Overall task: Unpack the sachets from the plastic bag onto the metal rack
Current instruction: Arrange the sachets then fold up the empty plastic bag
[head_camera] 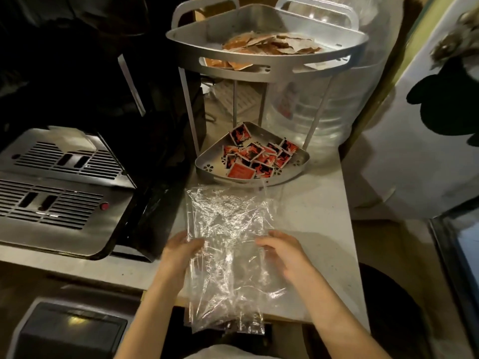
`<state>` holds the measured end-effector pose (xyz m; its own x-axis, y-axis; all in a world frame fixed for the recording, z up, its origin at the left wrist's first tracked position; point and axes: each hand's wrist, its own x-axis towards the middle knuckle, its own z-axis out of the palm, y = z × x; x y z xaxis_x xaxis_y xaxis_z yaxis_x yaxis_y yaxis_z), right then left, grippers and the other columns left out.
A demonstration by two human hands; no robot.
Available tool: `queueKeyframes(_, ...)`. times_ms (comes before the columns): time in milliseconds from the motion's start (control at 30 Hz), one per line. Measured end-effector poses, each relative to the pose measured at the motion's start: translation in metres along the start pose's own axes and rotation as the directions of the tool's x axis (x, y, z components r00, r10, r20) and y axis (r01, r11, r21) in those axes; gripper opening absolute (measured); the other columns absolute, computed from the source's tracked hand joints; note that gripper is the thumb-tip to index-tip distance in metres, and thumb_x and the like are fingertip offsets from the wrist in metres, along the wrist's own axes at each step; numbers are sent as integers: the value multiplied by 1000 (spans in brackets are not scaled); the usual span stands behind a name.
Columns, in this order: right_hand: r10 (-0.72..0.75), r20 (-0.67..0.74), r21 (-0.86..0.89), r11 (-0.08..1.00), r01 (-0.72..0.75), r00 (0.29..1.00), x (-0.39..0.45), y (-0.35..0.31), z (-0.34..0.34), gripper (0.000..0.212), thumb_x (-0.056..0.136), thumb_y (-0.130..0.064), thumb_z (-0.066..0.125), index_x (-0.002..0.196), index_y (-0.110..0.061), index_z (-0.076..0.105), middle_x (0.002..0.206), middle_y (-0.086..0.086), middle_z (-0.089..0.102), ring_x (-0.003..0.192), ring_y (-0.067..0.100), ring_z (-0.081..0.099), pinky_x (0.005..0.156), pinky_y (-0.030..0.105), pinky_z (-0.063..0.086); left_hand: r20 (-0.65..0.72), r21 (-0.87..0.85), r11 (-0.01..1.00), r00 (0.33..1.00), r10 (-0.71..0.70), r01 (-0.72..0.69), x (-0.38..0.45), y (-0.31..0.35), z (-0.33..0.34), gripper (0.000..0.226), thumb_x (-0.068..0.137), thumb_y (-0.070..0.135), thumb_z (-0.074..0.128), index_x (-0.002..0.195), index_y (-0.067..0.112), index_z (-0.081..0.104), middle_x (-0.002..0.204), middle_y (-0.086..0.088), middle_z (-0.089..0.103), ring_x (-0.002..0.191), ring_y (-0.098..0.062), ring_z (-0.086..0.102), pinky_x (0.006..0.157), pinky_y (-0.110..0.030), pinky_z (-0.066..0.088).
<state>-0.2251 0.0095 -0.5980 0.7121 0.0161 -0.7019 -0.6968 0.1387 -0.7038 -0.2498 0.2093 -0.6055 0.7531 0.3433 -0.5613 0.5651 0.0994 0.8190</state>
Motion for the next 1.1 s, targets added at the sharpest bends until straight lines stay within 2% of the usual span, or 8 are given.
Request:
queueKeyframes(100,39,55,29,999,-41,998,-5,-13,-9,6,79,2,63,78,-4,61,72,4,59,58,11,55,43,11,45,238,-101,991,970,-57,83,-2,12,-4,5,82,1,60,86,3,60,70,-3,67,77,-12,64,66,-20,47)
queueKeyframes(233,6,117,90,996,-17,993,-7,-25,-26,22,83,-4,61,104,-3,56,69,4,59,57,10,53,51,11,48,500,-43,992,862,-85,122,-8,23,-1,16,84,-2,54,99,2,51,67,3,70,63,-7,65,60,-20,50)
queueKeyframes(367,-54,144,35,998,49,988,-3,-33,-39,27,85,-9,56,111,-3,60,86,0,59,74,8,50,87,27,42,499,-76,997,866,24,16,3,29,0,34,80,-5,57,112,5,54,88,-6,70,77,-15,65,74,-29,49)
queueKeyframes(533,-51,231,-51,997,64,972,-4,-39,-42,46,74,-3,69,116,-18,58,87,9,68,85,25,59,69,33,46,539,-160,986,841,53,41,9,43,2,37,68,0,61,104,11,58,84,-6,64,68,-14,65,63,-24,54)
queueKeyframes(733,-180,273,24,983,181,945,3,-45,-59,23,84,5,54,92,-6,72,71,4,74,63,13,69,51,22,55,700,-231,957,713,39,174,19,52,-8,55,48,13,87,101,19,71,59,-2,52,48,-10,47,41,-20,38)
queueKeyframes(833,-187,352,40,982,185,917,0,-46,-57,38,88,7,46,67,-9,73,66,3,74,56,14,70,45,23,54,614,-275,959,780,120,68,7,55,4,13,63,5,73,73,13,75,67,-6,61,51,-14,57,43,-16,49)
queueKeyframes(933,-203,320,31,979,203,926,-10,-53,-56,43,83,7,46,55,-13,71,58,5,70,49,5,66,53,27,57,475,-202,976,864,167,-77,6,49,13,34,88,1,46,64,14,66,61,0,62,44,-2,60,39,-10,46)
queueKeyframes(1100,-101,373,78,994,78,922,2,-56,-68,52,79,-45,46,71,-1,74,80,17,73,74,22,70,76,33,54,585,-358,933,786,200,29,14,53,11,32,67,35,58,58,6,63,55,-8,63,54,-18,61,62,-28,49)
